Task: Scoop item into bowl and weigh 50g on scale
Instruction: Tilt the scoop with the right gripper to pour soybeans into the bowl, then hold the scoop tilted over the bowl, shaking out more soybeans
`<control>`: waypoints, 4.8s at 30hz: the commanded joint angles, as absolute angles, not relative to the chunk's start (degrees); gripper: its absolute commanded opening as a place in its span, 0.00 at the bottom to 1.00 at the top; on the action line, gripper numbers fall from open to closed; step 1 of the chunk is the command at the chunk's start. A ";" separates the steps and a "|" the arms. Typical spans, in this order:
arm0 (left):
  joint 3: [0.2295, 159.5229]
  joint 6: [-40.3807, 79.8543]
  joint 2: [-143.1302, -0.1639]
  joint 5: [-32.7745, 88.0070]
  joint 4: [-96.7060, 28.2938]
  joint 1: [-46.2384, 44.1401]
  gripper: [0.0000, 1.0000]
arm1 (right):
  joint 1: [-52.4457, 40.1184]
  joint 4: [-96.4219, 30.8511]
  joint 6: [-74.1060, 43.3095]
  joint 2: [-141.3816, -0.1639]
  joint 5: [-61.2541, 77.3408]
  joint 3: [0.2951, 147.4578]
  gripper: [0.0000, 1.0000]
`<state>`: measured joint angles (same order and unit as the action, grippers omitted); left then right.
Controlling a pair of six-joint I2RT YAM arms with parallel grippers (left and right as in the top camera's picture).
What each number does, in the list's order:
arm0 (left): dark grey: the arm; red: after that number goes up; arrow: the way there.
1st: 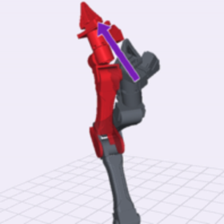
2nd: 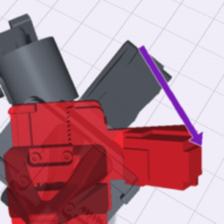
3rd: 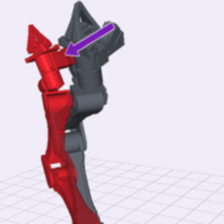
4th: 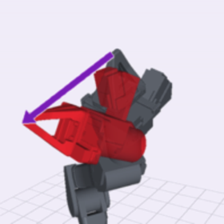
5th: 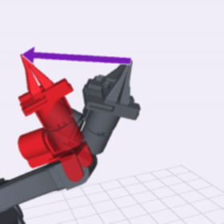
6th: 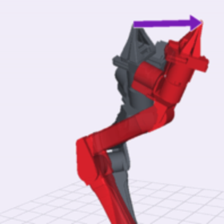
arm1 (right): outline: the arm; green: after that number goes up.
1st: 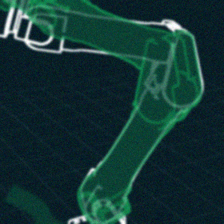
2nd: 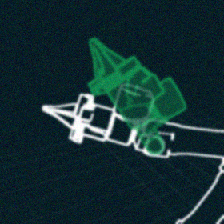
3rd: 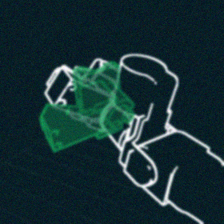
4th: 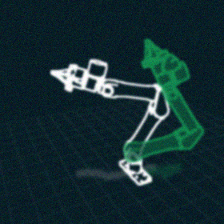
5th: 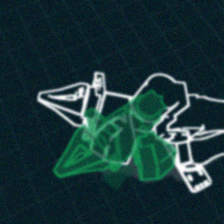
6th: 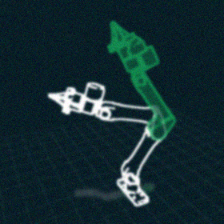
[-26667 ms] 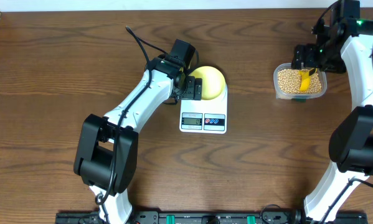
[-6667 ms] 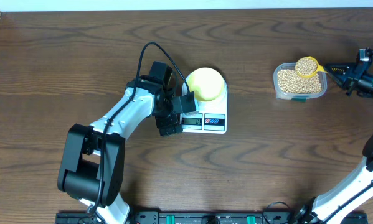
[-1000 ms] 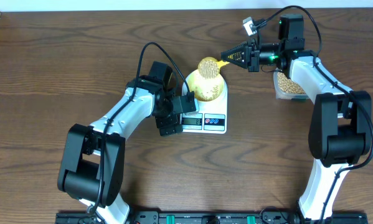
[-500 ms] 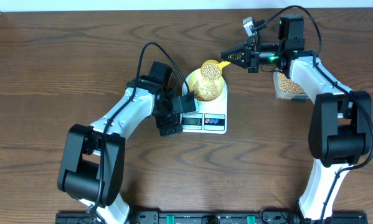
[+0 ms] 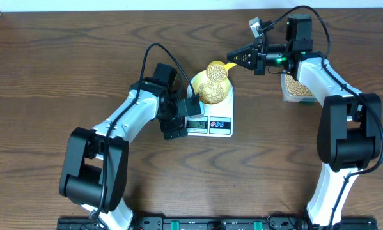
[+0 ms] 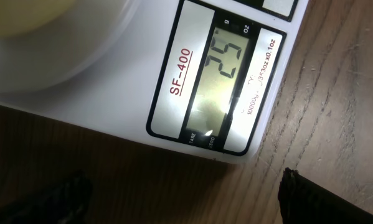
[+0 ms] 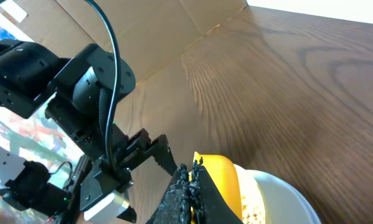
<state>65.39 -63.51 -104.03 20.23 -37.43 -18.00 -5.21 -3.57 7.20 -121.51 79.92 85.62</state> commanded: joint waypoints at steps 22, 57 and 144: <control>64.95 -64.49 -102.85 19.90 -37.60 -17.69 0.98 | -5.67 -0.12 16.58 -122.30 84.31 85.21 0.01; 64.95 -64.49 -102.87 19.90 -37.60 -17.69 0.98 | -5.89 16.53 10.31 -122.30 89.52 85.23 0.01; 64.95 -64.49 -102.85 19.90 -37.60 -17.69 0.98 | -5.61 20.99 4.78 -122.30 89.49 85.23 0.01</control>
<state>65.39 -63.51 -104.03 20.21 -37.43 -18.00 -5.48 20.21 4.99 -121.51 88.36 85.41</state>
